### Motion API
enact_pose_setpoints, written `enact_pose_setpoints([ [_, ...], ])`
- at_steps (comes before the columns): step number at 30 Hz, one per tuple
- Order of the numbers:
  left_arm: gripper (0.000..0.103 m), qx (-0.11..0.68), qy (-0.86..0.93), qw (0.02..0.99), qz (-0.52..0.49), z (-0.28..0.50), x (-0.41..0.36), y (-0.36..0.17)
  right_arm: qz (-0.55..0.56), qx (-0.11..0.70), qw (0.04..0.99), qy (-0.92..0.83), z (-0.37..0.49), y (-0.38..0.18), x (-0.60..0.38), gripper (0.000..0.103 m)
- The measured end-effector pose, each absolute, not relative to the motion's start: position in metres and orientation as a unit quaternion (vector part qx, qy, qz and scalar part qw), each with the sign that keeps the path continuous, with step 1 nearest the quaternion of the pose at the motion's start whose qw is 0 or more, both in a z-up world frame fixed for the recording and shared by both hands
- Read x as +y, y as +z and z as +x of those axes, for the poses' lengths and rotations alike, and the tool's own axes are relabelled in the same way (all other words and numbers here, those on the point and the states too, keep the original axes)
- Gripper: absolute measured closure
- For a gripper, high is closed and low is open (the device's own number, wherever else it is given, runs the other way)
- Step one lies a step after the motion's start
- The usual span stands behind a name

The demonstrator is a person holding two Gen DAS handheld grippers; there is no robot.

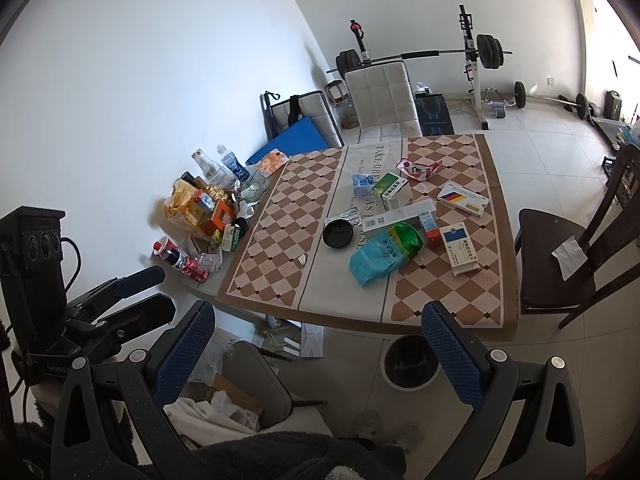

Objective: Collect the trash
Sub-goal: 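Grasp the blue-green snack bag with the left tool while the right tool grasps the white-blue medicine box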

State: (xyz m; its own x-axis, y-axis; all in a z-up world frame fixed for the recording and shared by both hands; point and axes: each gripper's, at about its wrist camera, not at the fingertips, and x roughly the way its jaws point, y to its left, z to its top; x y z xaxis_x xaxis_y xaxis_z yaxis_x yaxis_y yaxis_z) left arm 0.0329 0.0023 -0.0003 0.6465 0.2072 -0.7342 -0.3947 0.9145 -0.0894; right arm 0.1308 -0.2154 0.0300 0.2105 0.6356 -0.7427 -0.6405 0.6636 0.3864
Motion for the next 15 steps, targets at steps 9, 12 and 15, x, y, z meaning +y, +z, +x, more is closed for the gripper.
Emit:
enact_pose_setpoints([
  [9, 0.000, 0.487, 0.228, 0.842, -0.031, 0.125, 0.045, -0.121, -0.065, 0.520, 0.812, 0.258, 0.215, -0.044, -0.197, 0.000],
  [12, 0.000, 0.547, 0.200, 0.813, 0.007, 0.166, 0.046, -0.171, -0.085, 0.567, 0.784, 0.236, 0.263, -0.103, -0.190, 0.000],
  [15, 0.000, 0.603, 0.172, 0.778, 0.031, 0.210, 0.048, -0.220, -0.099, 0.610, 0.754, 0.222, 0.313, -0.171, -0.183, 0.000],
])
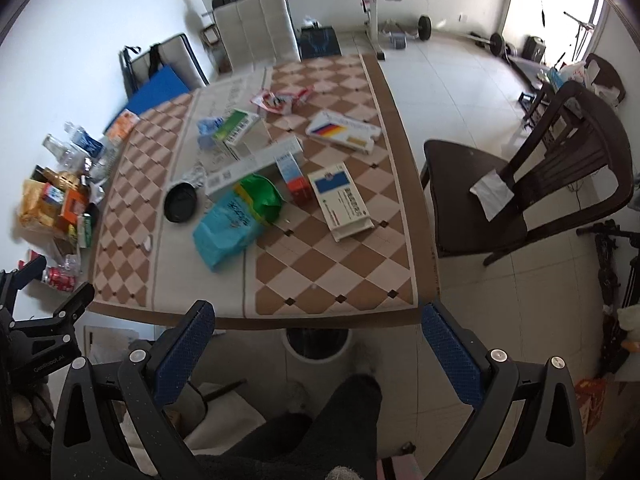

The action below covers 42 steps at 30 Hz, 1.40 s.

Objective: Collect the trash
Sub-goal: 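Grasp the blue-green snack bag with the left tool while the right tool grasps the white-blue medicine box, then carry the bag and box over the trash bin with both tools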

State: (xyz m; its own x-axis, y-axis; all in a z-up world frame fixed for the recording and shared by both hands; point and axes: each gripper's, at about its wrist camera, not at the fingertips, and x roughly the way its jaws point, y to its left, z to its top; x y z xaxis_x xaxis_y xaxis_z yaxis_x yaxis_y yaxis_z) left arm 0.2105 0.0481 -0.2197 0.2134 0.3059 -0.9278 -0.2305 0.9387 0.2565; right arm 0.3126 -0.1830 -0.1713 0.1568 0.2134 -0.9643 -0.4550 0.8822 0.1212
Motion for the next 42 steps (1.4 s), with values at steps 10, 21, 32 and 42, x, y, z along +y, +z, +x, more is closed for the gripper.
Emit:
enact_pose_setpoints([
  [10, 0.000, 0.728, 0.061, 0.677, 0.084, 0.346, 0.050, -0.351, -0.175, 0.692, 0.662, 0.230, 0.446, -0.344, -0.137, 0.000],
  [21, 0.010, 0.766, 0.074, 0.638, 0.036, 0.368, 0.068, -0.387, -0.218, 0.715, 0.607, 0.271, 0.485, -0.407, -0.093, 0.000],
  [32, 0.073, 0.721, 0.214, 0.638, -0.165, 0.311, 0.110, -0.349, -0.253, 0.702, 0.610, 0.267, 0.474, -0.431, -0.050, 0.013],
  [42, 0.082, 0.683, 0.260, 0.665, -0.152, 0.284, 0.083, -0.312, -0.266, 0.681, 0.626, 0.273, 0.446, -0.434, -0.066, 0.025],
])
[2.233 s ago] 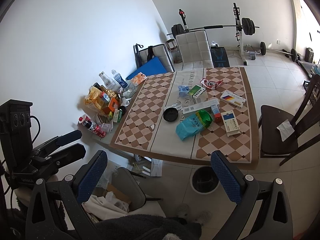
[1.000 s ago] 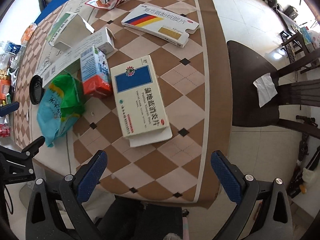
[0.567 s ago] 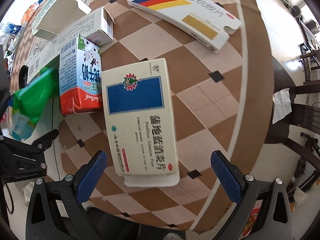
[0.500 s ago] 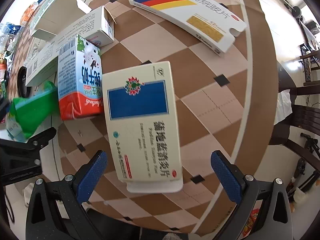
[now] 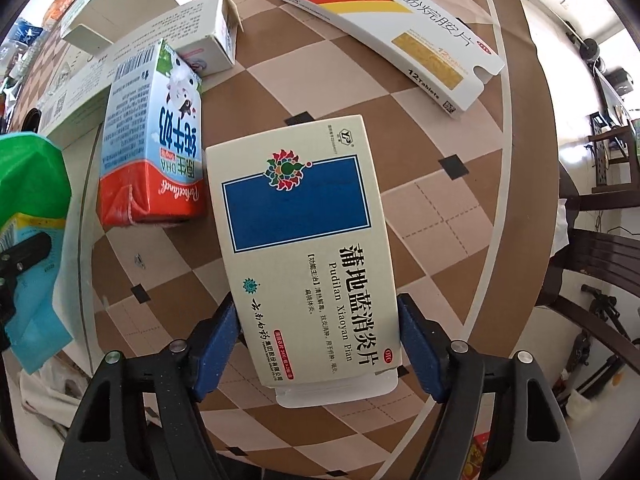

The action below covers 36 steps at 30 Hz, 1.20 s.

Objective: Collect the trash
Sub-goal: 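Carry the bag and box over the trash bin with both tools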

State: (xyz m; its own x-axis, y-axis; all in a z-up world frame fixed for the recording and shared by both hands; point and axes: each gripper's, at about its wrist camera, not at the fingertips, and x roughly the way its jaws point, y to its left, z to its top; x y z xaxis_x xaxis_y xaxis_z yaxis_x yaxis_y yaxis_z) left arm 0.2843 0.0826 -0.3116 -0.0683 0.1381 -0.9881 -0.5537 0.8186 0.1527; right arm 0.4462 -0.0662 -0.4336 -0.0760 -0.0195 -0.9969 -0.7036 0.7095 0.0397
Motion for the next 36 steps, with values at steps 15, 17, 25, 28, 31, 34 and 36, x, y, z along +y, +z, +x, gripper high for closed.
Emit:
enact_pose_setpoints([
  [15, 0.092, 0.620, 0.344, 0.690, -0.148, 0.280, 0.027, -0.282, -0.236, 0.658, 0.646, 0.307, 0.415, -0.384, -0.121, 0.026],
  [17, 0.092, 0.612, 0.346, 0.693, -0.157, 0.268, 0.017, -0.276, -0.230, 0.653, 0.651, 0.311, 0.401, -0.369, -0.130, 0.026],
  [25, 0.093, 0.583, 0.337, 0.709, -0.209, 0.194, -0.012, -0.258, -0.214, 0.638, 0.658, 0.338, 0.363, -0.326, -0.147, 0.026],
  [28, 0.092, 0.572, 0.337, 0.708, -0.242, 0.153, -0.025, -0.259, -0.218, 0.633, 0.655, 0.352, 0.337, -0.315, -0.162, 0.026],
  [31, 0.093, 0.567, 0.332, 0.698, -0.285, 0.113, -0.039, -0.271, -0.224, 0.631, 0.647, 0.366, 0.295, -0.311, -0.178, 0.026],
  [34, 0.092, 0.572, 0.325, 0.675, -0.334, 0.079, -0.050, -0.303, -0.230, 0.641, 0.629, 0.375, 0.254, -0.326, -0.194, 0.026],
  [36, 0.092, 0.578, 0.319, 0.652, -0.373, 0.062, -0.054, -0.335, -0.242, 0.651, 0.613, 0.375, 0.229, -0.345, -0.204, 0.026],
])
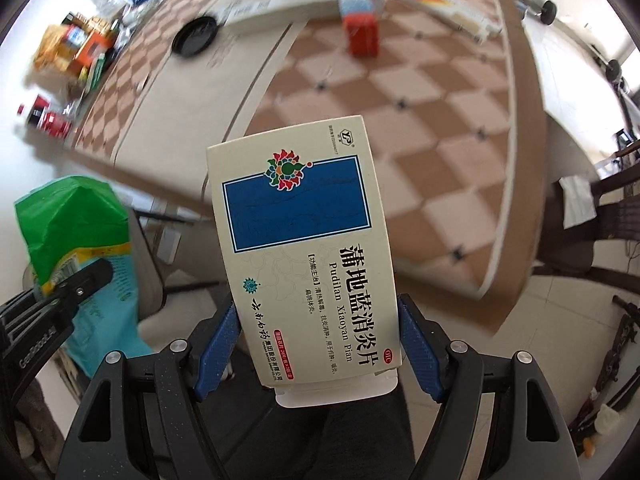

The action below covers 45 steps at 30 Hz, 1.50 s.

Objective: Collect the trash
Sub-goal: 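Carry the bag and box over the trash bin with both tools, then open both tools to drop the bag and box into the bin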

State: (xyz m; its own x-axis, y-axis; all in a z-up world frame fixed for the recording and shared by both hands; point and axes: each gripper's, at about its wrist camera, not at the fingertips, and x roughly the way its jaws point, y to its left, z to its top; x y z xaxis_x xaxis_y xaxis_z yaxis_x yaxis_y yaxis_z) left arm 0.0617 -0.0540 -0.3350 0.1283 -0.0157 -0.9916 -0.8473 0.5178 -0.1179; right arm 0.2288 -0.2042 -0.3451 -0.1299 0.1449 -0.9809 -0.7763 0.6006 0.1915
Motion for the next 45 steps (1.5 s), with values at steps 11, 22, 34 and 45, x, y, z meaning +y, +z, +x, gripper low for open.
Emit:
enact_pose_setpoints([
  [11, 0.092, 0.546, 0.273, 0.562, -0.558, 0.068, -0.018, -0.573, -0.314, 0.710, 0.543, 0.320, 0.166, -0.558, -0.239, 0.026],
  [22, 0.077, 0.592, 0.208, 0.542, -0.559, 0.131, 0.015, -0.743, -0.321, 0.719, 0.535, 0.306, 0.199, -0.761, -0.199, 0.025],
  [34, 0.005, 0.566, 0.220, 0.566, -0.557, 0.107, 0.022, -0.735, -0.302, 0.736, 0.514, 0.319, 0.210, -0.806, -0.195, 0.003],
  [45, 0.005, 0.615, 0.330, 0.580, -0.420, 0.070, -0.005, -0.683, -0.339, 0.700, 0.553, 0.298, 0.221, -0.793, -0.172, 0.000],
])
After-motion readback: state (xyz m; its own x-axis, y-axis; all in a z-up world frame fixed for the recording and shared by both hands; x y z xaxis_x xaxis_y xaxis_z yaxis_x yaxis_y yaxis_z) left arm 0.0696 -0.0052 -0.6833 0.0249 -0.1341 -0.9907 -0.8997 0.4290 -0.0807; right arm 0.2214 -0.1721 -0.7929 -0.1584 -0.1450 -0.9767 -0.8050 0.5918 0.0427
